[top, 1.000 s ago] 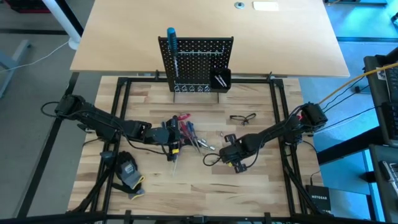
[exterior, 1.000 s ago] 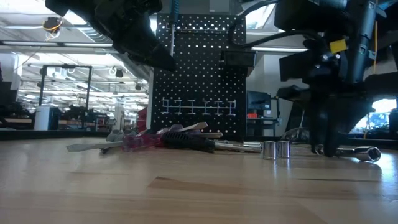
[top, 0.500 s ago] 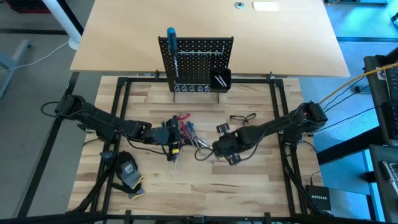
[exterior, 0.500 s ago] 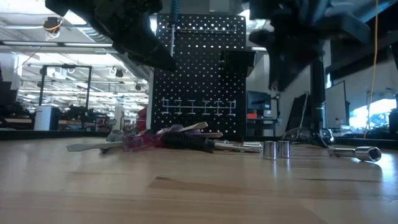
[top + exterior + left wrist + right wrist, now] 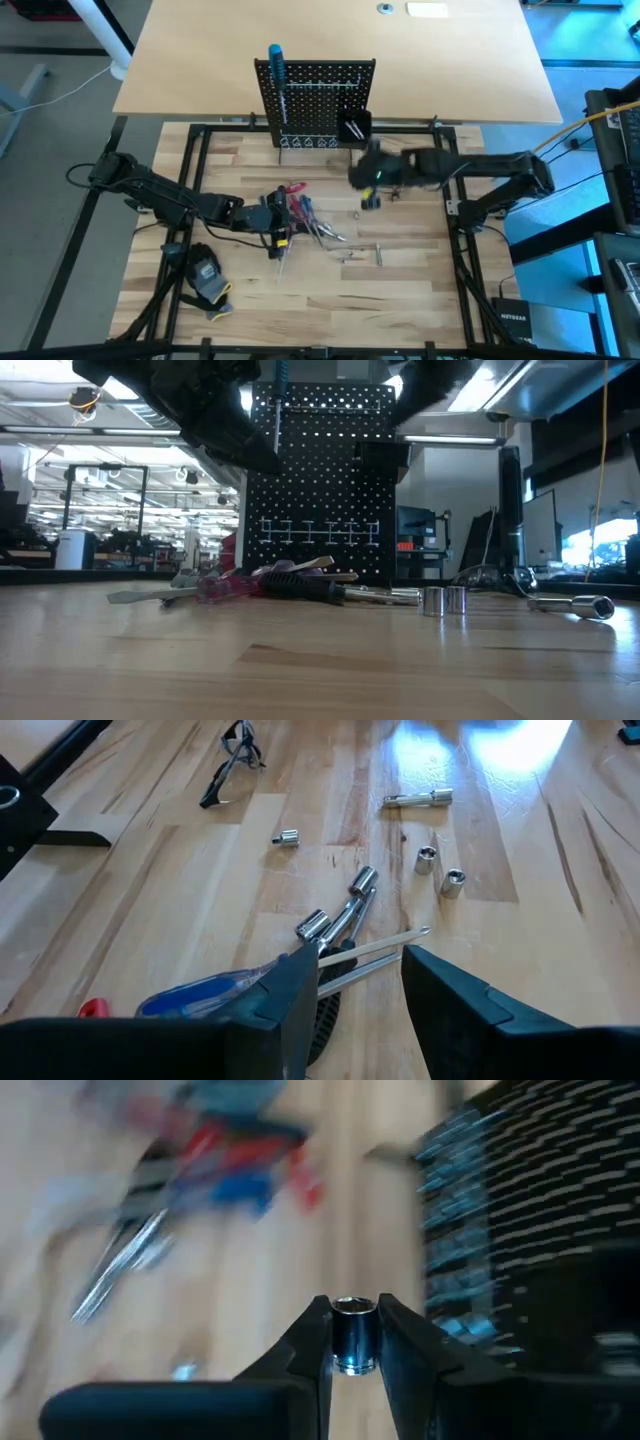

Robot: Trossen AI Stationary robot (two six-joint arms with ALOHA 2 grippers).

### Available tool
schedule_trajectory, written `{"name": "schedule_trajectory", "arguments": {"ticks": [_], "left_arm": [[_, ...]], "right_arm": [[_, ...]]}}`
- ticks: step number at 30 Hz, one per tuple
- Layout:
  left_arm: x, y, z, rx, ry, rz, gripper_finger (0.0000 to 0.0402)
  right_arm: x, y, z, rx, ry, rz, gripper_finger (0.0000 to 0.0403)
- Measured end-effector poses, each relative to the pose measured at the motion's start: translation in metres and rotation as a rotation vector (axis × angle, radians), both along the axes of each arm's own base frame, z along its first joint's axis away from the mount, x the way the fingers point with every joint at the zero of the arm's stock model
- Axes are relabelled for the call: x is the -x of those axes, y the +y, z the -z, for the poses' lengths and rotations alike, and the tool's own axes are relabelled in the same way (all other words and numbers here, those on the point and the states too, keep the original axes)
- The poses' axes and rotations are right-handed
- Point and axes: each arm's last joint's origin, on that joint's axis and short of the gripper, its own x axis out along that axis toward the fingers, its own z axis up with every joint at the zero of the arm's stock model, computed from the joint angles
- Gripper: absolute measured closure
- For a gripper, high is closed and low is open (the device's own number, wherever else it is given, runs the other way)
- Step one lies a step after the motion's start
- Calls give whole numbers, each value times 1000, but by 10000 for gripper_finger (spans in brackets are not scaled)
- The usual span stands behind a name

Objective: Hang tools onto peg board
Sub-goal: Put the silver socket into the black bin on the peg board

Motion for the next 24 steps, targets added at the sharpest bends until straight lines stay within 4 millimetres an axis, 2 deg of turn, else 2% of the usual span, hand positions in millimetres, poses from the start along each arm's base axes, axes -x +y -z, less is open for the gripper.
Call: {"name": "schedule_trajectory", "arguments": {"ticks": [5,9,17,24], "left_arm": [[0,0,0,0,0,0,265],[0,0,0,1,4,-1,265],[0,0,0,1,5,-2,265],[0,0,0,1,3,-2,265]], "right_arm": [[8,-35,-29,22,-227,80,334],[13,-61,-37,39,-311,168,334],[17,-100,-29,-17,-341,349,333],[14,-109,-20,-73,-326,413,333]]}}
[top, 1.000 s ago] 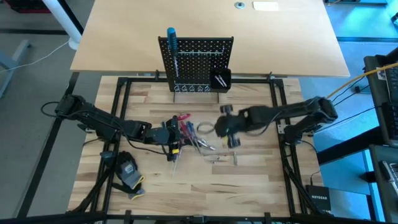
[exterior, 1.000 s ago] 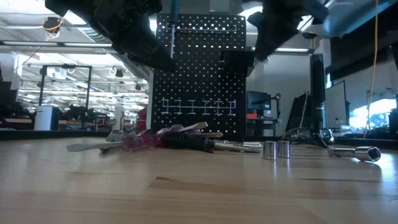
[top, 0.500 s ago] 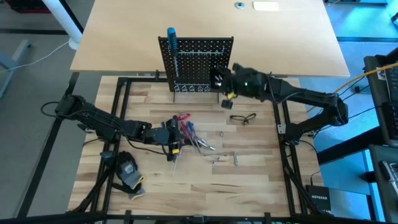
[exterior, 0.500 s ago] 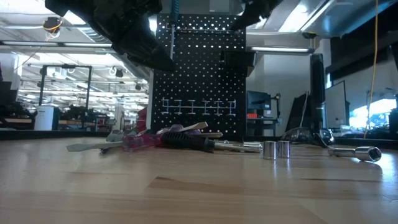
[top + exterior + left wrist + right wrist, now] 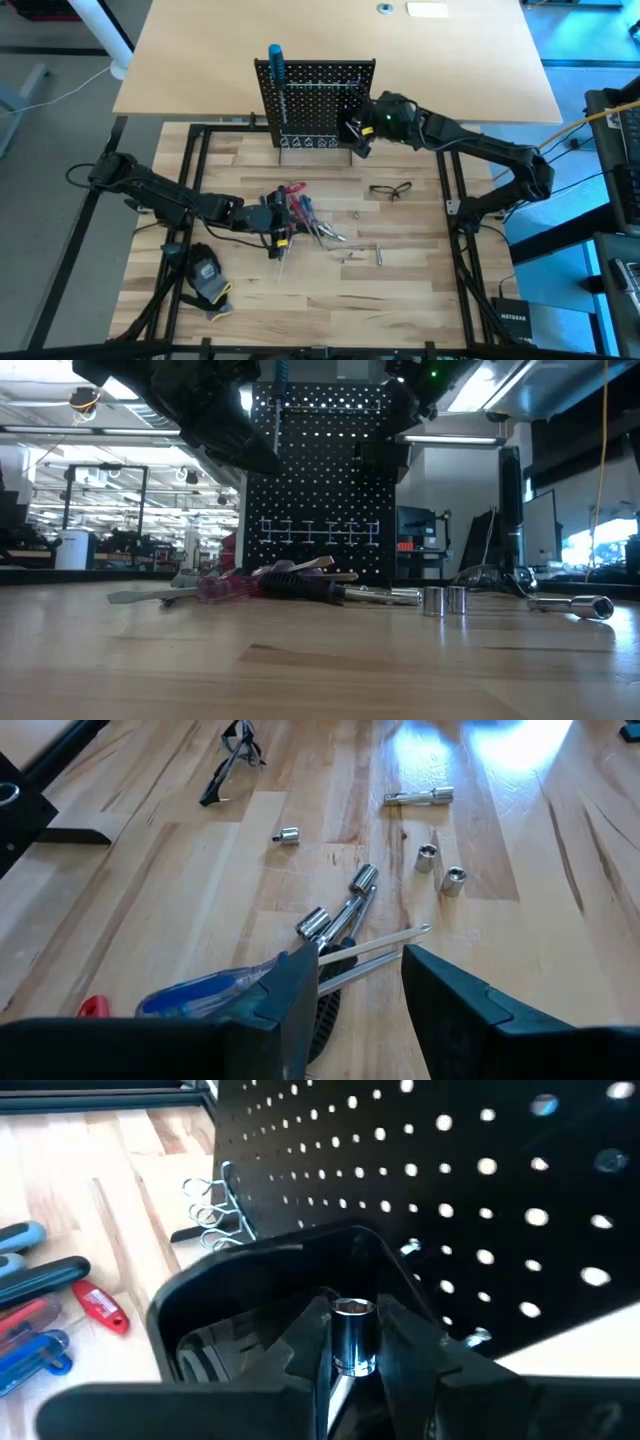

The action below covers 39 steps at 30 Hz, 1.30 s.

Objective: Hang tools onto peg board
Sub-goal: Put the silver socket into the black bin on the peg board, then put the silver extension bar into the black bin on the peg board

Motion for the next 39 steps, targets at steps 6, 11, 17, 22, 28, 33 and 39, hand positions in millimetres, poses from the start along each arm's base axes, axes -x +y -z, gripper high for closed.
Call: {"name": "schedule_trajectory", "arguments": {"ticks": [6,11,17,22,28,33,39], "left_arm": [[0,0,0,0,0,0,265],[0,0,0,0,1,0,265],[0,0,0,0,1,0,265],[0,0,0,0,1,0,265],[0,0,0,0,1,0,265],[0,0,0,0,1,0,265],[0,0,0,2,-1,-1,265]], "right_arm": [[-4,-1,4,-4,5,2,333],[-3,-2,4,2,2,52,325],[-3,-2,4,3,8,60,265],[0,0,5,-27,26,28,229],[8,18,-6,-84,88,-11,226],[13,52,-13,-128,108,-81,228],[21,95,-11,-219,172,-137,228]]}}
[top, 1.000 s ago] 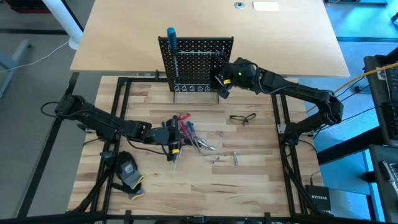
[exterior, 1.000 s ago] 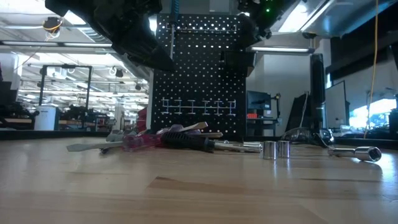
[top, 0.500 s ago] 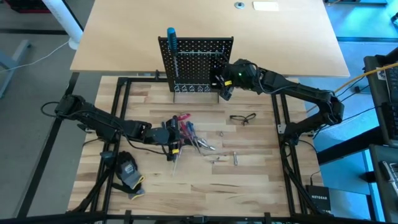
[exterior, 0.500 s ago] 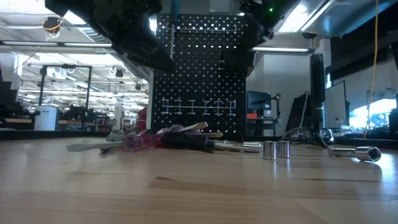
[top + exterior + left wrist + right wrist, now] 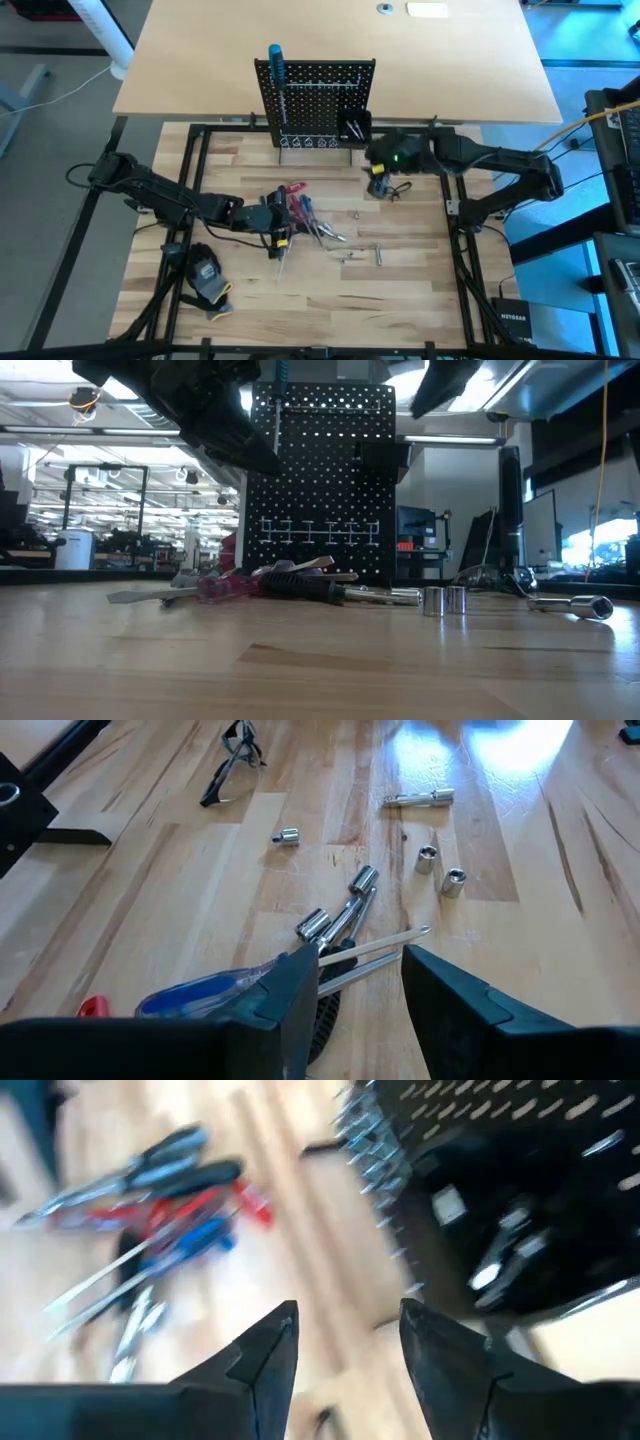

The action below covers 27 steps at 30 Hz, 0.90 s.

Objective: Hang tools onto peg board
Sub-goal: Put the silver extension bar into the black bin on the peg board

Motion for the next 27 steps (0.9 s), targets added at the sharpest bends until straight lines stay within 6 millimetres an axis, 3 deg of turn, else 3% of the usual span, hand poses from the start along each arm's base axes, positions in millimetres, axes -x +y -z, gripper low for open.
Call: {"name": "schedule_trajectory", "arguments": {"ticks": [5,13,19,27], "left_arm": [[0,0,0,2,0,-1,265],[0,0,0,5,-4,-3,265],[0,0,0,5,-5,-3,265],[-1,0,-1,7,-10,-3,265]], "right_arm": [[6,35,18,-115,91,-12,228],[17,78,81,-294,235,59,228],[24,92,121,-464,281,133,228],[24,93,157,-583,295,283,228]]}}
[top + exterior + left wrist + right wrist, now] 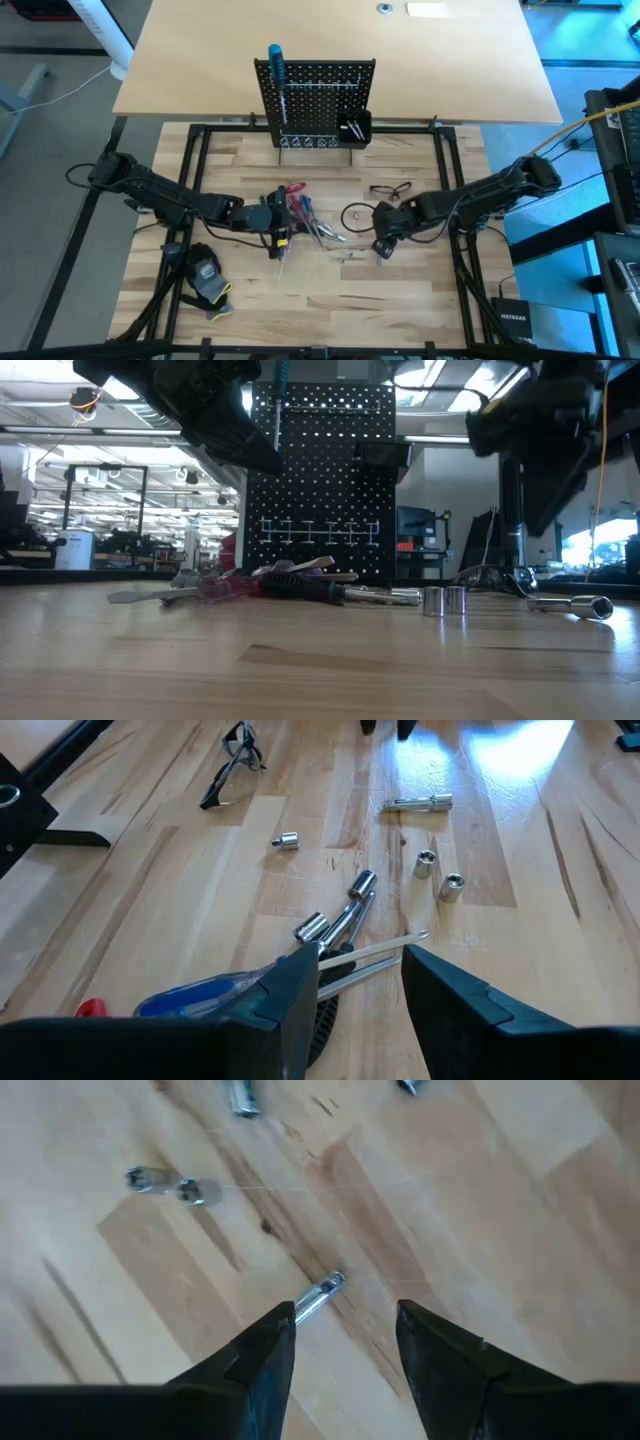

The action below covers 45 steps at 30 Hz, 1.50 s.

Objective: Hang tools onto peg board
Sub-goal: Put the silver extension bar into the black bin on the peg board

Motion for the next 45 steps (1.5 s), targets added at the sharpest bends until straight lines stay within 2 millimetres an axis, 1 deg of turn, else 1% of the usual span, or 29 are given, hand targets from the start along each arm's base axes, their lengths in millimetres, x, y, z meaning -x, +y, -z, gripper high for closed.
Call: {"name": "schedule_trajectory", "arguments": {"ticks": [6,15,20,23,30,33,42,45], "left_arm": [[0,0,0,0,1,0,265],[0,0,0,0,0,0,265],[0,0,0,0,0,0,265],[0,0,0,0,1,0,265],[0,0,0,0,0,0,265],[0,0,0,0,1,0,265],[0,0,0,0,1,0,265],[0,0,0,0,1,-1,265]], "right_arm": [[-12,5,22,-65,24,-12,228],[-22,8,56,-73,168,54,228],[-28,10,70,-74,190,51,228],[-30,11,73,-79,193,50,228],[-30,10,74,-60,191,46,233],[-31,10,75,-57,184,25,253],[-33,11,75,-39,159,-29,347],[-33,11,75,-20,155,-50,371]]}}
